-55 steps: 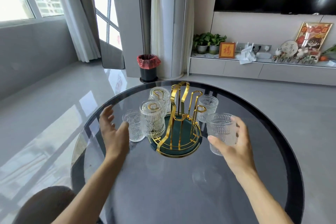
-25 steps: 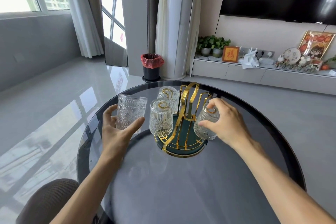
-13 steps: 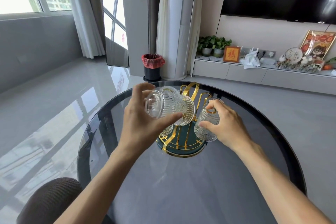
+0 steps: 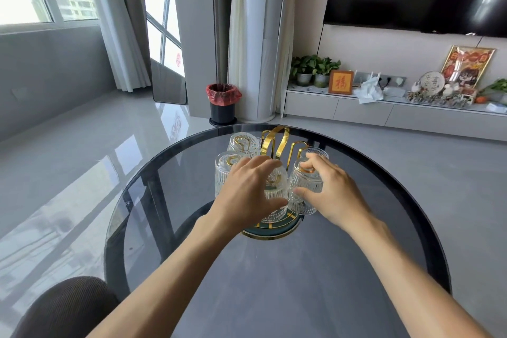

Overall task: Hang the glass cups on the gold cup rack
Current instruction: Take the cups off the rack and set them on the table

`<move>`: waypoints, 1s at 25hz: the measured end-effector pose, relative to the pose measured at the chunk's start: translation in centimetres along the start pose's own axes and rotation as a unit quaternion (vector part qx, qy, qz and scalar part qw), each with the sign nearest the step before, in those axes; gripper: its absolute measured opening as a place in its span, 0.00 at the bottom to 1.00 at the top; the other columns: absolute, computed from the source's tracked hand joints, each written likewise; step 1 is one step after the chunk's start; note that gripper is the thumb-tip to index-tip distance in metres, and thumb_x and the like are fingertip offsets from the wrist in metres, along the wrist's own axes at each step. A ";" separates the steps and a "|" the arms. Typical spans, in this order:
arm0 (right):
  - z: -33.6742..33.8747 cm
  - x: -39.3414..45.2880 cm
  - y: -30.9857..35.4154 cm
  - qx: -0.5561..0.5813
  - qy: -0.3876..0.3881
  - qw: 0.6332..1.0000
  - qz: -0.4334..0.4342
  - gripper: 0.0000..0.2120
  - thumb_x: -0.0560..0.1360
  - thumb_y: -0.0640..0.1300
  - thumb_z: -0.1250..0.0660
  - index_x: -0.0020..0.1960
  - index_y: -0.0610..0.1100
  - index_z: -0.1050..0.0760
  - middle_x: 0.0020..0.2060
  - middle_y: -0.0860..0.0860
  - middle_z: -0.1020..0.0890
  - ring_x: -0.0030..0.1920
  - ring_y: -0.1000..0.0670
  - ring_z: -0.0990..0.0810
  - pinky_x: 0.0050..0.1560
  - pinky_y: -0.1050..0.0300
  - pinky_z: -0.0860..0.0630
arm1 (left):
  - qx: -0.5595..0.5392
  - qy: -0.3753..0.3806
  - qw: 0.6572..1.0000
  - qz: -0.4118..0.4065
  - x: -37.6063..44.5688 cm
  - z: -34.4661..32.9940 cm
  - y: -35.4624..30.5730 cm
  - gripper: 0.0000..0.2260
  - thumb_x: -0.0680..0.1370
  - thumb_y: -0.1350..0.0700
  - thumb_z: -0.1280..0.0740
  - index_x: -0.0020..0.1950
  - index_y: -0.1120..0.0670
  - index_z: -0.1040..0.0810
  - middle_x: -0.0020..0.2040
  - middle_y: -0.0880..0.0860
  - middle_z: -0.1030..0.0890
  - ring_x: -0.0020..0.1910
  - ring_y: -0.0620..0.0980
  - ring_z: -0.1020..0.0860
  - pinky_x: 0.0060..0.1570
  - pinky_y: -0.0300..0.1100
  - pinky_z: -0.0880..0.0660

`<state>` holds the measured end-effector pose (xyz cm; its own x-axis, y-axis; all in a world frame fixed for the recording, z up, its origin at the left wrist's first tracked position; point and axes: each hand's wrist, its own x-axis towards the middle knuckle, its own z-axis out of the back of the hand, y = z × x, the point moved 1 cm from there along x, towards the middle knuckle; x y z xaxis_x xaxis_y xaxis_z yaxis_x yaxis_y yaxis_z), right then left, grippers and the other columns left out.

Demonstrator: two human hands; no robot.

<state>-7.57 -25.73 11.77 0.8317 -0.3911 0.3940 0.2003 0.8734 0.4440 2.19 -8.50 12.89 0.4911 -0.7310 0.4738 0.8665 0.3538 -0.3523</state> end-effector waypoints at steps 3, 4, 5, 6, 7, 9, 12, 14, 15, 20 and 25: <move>0.1 -0.3 -0.1 -0.009 0.005 1.000 -0.004 0.19 0.70 0.53 0.25 0.58 0.54 0.28 0.70 0.58 0.28 0.66 0.47 0.28 0.54 0.53 0.32 | 0.044 0.034 0.998 -0.016 -0.4 -0.5 -0.1 0.30 0.72 0.40 0.27 0.71 0.50 0.26 0.68 0.49 0.23 0.65 0.51 0.29 0.64 0.47 0.34; 0.0 -0.3 -0.1 -0.008 0.008 1.000 -0.009 0.19 0.71 0.53 0.26 0.58 0.55 0.28 0.71 0.58 0.29 0.67 0.47 0.28 0.54 0.53 0.33 | 0.038 0.030 0.999 -0.020 -0.3 -0.2 -0.3 0.29 0.73 0.39 0.29 0.70 0.50 0.26 0.67 0.49 0.22 0.64 0.51 0.29 0.63 0.48 0.32; 0.0 -0.3 -0.2 -0.006 0.009 1.000 -0.014 0.18 0.71 0.53 0.27 0.58 0.55 0.28 0.72 0.58 0.30 0.67 0.47 0.29 0.54 0.53 0.34 | 0.021 0.009 1.000 -0.018 0.0 0.2 -0.7 0.28 0.74 0.39 0.30 0.70 0.51 0.25 0.65 0.49 0.21 0.63 0.52 0.28 0.61 0.50 0.31; 0.0 -0.3 -0.2 0.000 0.008 1.000 -0.018 0.17 0.71 0.53 0.28 0.58 0.56 0.27 0.72 0.58 0.30 0.68 0.47 0.30 0.54 0.53 0.35 | 0.009 -0.029 0.999 -0.010 0.7 0.6 -1.1 0.27 0.75 0.41 0.31 0.70 0.52 0.26 0.64 0.51 0.20 0.61 0.53 0.27 0.60 0.51 0.29; 0.0 -0.4 -0.1 0.012 0.005 1.000 -0.020 0.15 0.73 0.53 0.29 0.58 0.56 0.26 0.72 0.57 0.30 0.68 0.47 0.30 0.55 0.54 0.35 | 0.013 -0.069 0.998 0.007 1.7 1.1 -1.4 0.26 0.75 0.45 0.31 0.70 0.53 0.28 0.61 0.52 0.19 0.60 0.55 0.25 0.57 0.52 0.28; 0.1 -0.5 0.4 0.061 -0.010 0.998 -0.022 0.11 0.76 0.54 0.33 0.57 0.54 0.23 0.70 0.55 0.27 0.68 0.48 0.29 0.58 0.56 0.36 | 0.066 -0.088 0.993 0.052 4.6 2.4 -1.5 0.21 0.76 0.51 0.32 0.67 0.56 0.27 0.56 0.56 0.17 0.56 0.59 0.23 0.53 0.53 0.25; 1.1 0.1 1.0 0.082 -0.068 0.994 -0.005 0.11 0.80 0.50 0.37 0.58 0.48 0.20 0.65 0.51 0.22 0.65 0.48 0.26 0.56 0.59 0.34 | 0.124 0.025 0.988 0.087 7.8 3.5 -0.8 0.07 0.76 0.58 0.35 0.52 0.59 0.21 0.46 0.58 0.17 0.45 0.60 0.19 0.45 0.53 0.20; 1.9 2.1 1.7 0.059 -0.098 0.993 0.013 0.13 0.80 0.46 0.38 0.63 0.47 0.23 0.64 0.50 0.21 0.63 0.47 0.25 0.56 0.57 0.31 | 0.117 0.034 0.988 0.092 7.8 3.2 -0.1 0.06 0.77 0.60 0.35 0.48 0.60 0.20 0.43 0.58 0.17 0.40 0.61 0.20 0.42 0.53 0.19; 2.0 3.5 2.2 0.049 -0.087 0.995 0.017 0.16 0.80 0.46 0.39 0.66 0.47 0.26 0.65 0.50 0.22 0.64 0.47 0.25 0.57 0.55 0.30 | 0.114 0.018 0.989 0.093 7.3 2.9 0.1 0.06 0.77 0.59 0.35 0.47 0.59 0.20 0.43 0.58 0.17 0.39 0.61 0.20 0.41 0.53 0.19; 0.0 9.1 4.0 0.040 0.087 0.995 -0.015 0.20 0.82 0.46 0.45 0.73 0.47 0.32 0.68 0.48 0.24 0.64 0.45 0.26 0.57 0.52 0.30 | 0.098 -0.011 0.993 0.072 6.5 2.3 1.0 0.05 0.78 0.56 0.34 0.45 0.55 0.20 0.42 0.54 0.17 0.41 0.58 0.20 0.41 0.49 0.22; 1.3 8.5 2.6 0.039 0.038 0.999 -0.004 0.13 0.81 0.46 0.42 0.58 0.48 0.20 0.37 0.56 0.19 0.37 0.49 0.24 0.35 0.54 0.33 | 0.152 -0.002 0.988 0.040 7.1 2.8 2.1 0.06 0.77 0.59 0.34 0.40 0.55 0.21 0.36 0.54 0.18 0.37 0.60 0.21 0.43 0.47 0.25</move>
<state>-0.59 -27.13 17.32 0.8681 -0.3714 0.3295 0.1683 0.8445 0.5085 7.78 -11.29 17.82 0.5583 -0.6922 0.4574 0.8119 0.5691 -0.1297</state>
